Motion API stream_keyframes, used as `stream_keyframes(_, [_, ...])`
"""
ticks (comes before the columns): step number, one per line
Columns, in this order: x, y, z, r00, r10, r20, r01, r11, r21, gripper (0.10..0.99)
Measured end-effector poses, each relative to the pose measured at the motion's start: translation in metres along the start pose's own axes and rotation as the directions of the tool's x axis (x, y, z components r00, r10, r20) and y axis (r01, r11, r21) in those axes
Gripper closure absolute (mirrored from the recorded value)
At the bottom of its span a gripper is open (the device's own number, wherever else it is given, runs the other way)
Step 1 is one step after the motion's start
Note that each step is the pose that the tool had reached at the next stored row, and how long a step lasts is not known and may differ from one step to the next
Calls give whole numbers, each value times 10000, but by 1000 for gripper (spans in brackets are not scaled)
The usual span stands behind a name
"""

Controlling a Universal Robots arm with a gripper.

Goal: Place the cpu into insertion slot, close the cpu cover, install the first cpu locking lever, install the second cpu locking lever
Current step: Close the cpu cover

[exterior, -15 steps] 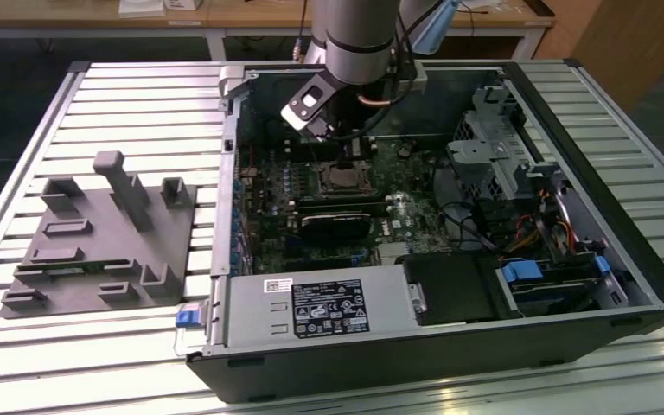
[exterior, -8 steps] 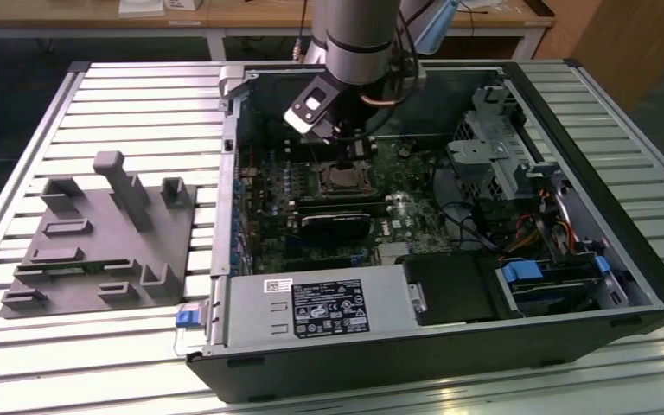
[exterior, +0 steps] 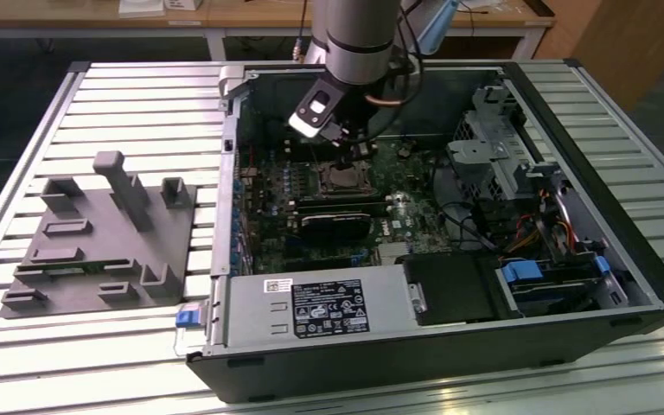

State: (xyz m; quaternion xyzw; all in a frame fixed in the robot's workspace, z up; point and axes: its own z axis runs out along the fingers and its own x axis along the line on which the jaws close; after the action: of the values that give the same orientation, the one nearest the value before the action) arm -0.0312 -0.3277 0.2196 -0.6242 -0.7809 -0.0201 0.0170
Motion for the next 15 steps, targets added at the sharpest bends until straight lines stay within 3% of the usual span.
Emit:
stream_keyframes(4, [0,0,1,9974,-717,-9,717,9974,36,980])
stream_keyframes(8, [0,0,1,9895,-1446,-20,1446,9895,74,980])
stream_keyframes(12, [0,0,2,9766,-2152,-34,2152,9765,109,980])
stream_keyframes(15, [0,0,3,9633,-2685,-46,2686,9632,135,980])
